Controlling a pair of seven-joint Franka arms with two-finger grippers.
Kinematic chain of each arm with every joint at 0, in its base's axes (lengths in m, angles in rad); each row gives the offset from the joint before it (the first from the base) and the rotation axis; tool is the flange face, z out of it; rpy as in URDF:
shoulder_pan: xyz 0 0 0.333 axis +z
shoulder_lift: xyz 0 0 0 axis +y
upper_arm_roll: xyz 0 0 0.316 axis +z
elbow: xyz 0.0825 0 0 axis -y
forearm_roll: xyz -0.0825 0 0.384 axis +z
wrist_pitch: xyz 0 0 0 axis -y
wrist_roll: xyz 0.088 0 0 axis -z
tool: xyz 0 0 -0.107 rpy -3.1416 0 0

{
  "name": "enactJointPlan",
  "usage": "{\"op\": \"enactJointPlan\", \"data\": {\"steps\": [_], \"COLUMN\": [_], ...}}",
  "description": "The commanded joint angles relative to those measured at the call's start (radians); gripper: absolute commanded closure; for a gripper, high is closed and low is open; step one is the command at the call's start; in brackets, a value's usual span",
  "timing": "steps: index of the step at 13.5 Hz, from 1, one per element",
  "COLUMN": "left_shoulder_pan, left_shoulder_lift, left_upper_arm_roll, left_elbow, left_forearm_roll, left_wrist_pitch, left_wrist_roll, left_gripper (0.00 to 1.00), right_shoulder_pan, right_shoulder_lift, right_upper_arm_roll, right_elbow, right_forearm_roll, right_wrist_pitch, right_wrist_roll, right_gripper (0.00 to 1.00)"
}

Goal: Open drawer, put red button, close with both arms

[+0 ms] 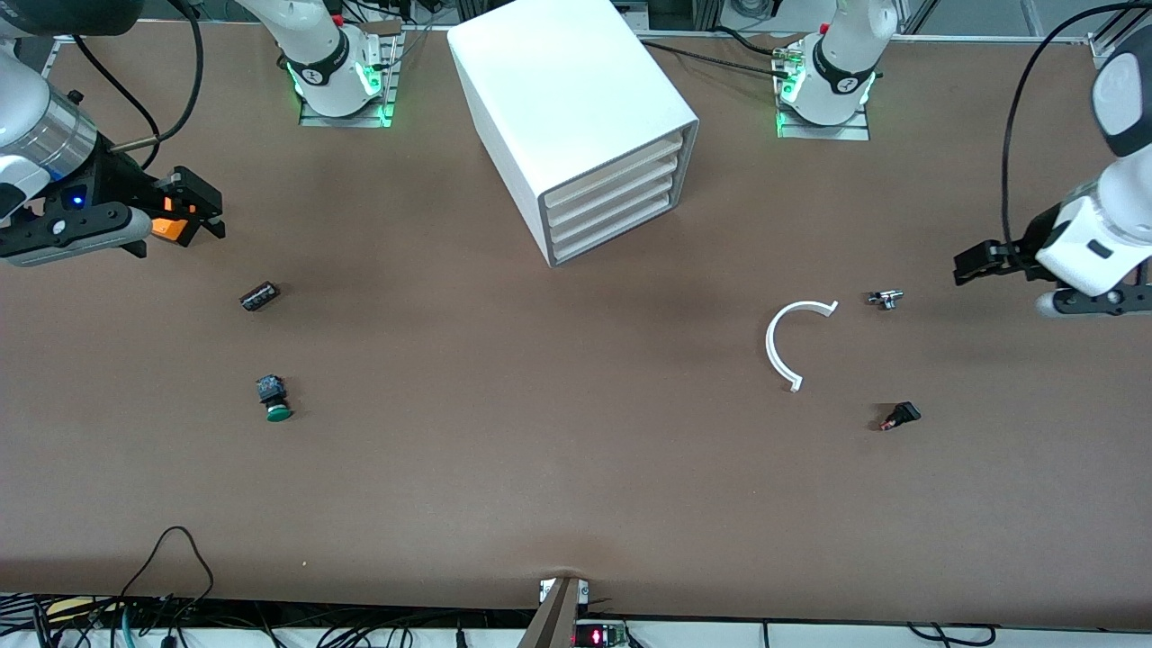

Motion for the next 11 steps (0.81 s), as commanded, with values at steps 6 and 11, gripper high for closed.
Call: {"op": "enactJointPlan", "data": {"steps": [6, 11], "left_shoulder_pan": [-0.031, -0.040], "left_shoulder_lift": [-0.066, -0.070], "left_upper_arm_roll": [0.045, 0.045], "left_elbow": [0.017, 0.016], "left_forearm_roll": [-0.009, -0.015], "left_wrist_pitch": [0.003, 0.003], "left_wrist_roll": [0.073, 0.087], "left_gripper": [0.00, 0.00], "right_shoulder_pan": [-0.014, -0.014], "right_shoulder_lift": [0.010, 0.010], "right_upper_arm_roll": [0.001, 0.001], "right_elbow": [0.017, 0.017], "right_forearm_roll": [-0.013, -0.013], "right_wrist_pitch": [-0.020, -0.025], "right_wrist_roll": [-0.014, -0.011], "right_gripper": [0.00, 0.00]}}
